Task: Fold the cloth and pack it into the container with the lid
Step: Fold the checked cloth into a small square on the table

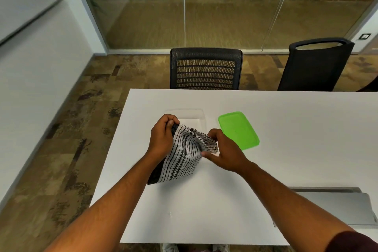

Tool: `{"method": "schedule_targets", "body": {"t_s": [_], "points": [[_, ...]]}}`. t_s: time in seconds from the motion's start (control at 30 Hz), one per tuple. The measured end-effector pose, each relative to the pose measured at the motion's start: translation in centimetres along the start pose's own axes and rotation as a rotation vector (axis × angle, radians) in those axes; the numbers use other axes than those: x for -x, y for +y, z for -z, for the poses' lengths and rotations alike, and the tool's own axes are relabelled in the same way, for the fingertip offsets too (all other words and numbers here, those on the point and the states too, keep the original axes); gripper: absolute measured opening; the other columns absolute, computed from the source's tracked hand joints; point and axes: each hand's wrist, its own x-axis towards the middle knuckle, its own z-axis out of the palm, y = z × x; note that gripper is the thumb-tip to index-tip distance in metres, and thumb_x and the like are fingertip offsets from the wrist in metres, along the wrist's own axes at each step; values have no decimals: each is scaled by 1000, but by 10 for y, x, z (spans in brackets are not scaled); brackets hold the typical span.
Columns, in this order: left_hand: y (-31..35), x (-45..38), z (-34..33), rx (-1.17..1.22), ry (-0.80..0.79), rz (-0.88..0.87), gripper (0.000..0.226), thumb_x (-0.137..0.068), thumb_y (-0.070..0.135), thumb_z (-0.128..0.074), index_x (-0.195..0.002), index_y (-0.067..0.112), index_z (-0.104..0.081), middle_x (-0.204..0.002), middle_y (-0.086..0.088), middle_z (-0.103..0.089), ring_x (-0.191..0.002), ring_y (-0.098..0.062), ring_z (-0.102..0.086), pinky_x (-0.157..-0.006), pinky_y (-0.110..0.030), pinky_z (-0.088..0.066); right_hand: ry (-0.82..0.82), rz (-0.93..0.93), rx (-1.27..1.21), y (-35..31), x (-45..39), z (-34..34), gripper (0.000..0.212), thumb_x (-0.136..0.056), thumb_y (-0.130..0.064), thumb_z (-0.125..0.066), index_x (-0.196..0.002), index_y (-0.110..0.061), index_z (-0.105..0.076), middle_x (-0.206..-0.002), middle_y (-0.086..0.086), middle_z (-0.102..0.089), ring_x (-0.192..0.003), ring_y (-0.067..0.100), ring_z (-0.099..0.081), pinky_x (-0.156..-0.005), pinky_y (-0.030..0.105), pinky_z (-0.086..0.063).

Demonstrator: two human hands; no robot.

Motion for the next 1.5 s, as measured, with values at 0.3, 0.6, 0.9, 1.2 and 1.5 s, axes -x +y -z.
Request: {"method": "schedule_targets", "body": {"t_s": [0.3, 0.6, 0.9, 1.2, 1.5], "points": [[-3, -4, 1, -16, -9, 33, 27, -103, 10, -39, -97, 20, -64, -94, 10, -66, -91, -5, -60, -82, -17, -47, 122, -13, -10, 10, 2, -12, 46, -93, -36, -63, -135, -21, -53, -101, -9, -59, -91, 8, -60, -82, 41, -54], [3, -8, -5, 30, -34, 11, 27, -104, 10, -39, -97, 18, -63, -91, 9, -65, -85, -3, -60, -80, -17, -49, 67, -111, 69, -8, -7, -32, 38, -90, -29, -65, -126, -25, -54, -116, -7, -64, -101, 18, -65, -86, 39, -53], [7, -4, -3, 71, -115, 82, 20, -105, 27, -42, -105, 18, -60, -98, 7, -64, -92, -6, -59, -84, -21, -48, -51, -115, -78, 0, -5, -25, 82, -77, -65, -70, -143, -26, -41, -137, -7, -52, -118, 9, -55, -99, 32, -49], [13, -8, 3, 134, -117, 114, 15, -96, 9, -58, -108, 16, -63, -97, 7, -64, -87, -6, -59, -88, -28, -47, 148, -114, 128, 5, -7, -27, 19, -93, -24, -60, -110, -17, -60, -101, 1, -66, -92, 27, -64, -75, 37, -48], [-8, -10, 17, 162, 29, 238, 27, -91, 19, -68, -117, 25, -71, -111, 2, -73, -107, -16, -67, -97, -33, -55, 208, -123, -159, 15, -14, 28, 17, -100, -22, -62, -84, -17, -61, -79, 2, -62, -75, 15, -55, -67, 31, -43]]}}
